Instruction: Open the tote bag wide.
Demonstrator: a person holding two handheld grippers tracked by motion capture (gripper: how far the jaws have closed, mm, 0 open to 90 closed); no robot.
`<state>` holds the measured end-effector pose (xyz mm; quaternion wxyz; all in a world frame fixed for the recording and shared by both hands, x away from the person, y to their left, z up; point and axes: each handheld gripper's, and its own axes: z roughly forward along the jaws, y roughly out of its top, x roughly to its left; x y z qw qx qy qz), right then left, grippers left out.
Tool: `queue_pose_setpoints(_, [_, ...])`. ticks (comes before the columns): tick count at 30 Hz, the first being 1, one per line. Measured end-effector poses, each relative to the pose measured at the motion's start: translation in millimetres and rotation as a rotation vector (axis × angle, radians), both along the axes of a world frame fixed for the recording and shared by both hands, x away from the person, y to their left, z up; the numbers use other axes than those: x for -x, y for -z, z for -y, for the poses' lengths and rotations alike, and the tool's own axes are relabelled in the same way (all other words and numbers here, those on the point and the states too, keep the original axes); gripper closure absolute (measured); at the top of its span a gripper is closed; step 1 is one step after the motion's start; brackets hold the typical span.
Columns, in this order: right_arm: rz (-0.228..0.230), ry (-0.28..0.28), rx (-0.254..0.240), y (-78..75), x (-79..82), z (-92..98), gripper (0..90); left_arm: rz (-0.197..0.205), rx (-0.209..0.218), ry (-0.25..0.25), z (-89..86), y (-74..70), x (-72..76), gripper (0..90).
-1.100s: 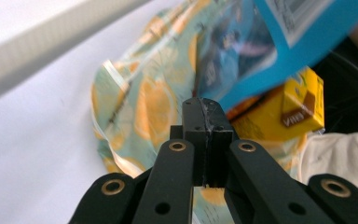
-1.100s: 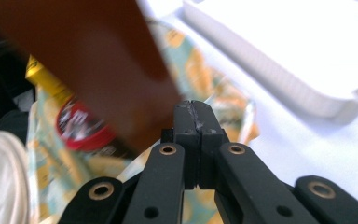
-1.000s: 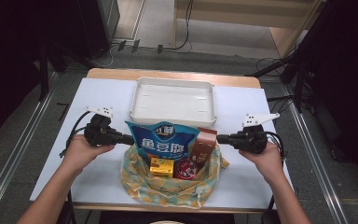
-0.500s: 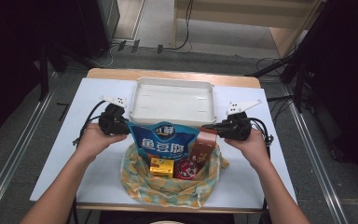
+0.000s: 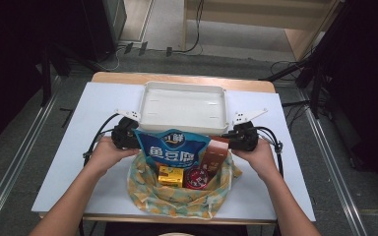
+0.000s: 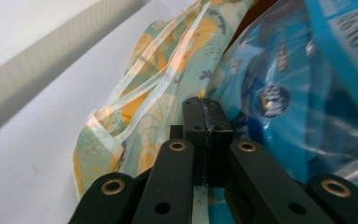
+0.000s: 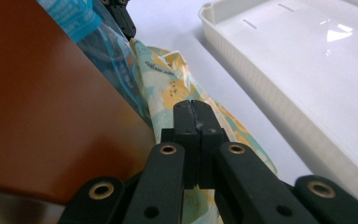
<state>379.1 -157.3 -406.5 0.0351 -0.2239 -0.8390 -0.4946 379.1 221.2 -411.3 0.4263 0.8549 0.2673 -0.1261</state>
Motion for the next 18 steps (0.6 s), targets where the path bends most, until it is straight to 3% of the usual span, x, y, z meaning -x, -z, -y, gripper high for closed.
queue_pose_setpoints(7, [-0.008, 0.004, 0.013, 12.9, -0.4, -0.4, 90.0, -0.023, -0.014, -0.004, -0.4, 15.9, -1.4, 90.0])
queue_pose_setpoints(11, [-0.023, 0.010, 0.027, 20.5, 1.4, 0.8, 90.0, -0.027, 0.000, -0.011, -1.7, 20.8, -1.7, 90.0])
queue_pose_setpoints(18, [-0.015, 0.019, 0.033, 29.8, 3.0, 1.8, 90.0, -0.029, -0.013, -0.018, -2.3, 29.3, -1.3, 90.0])
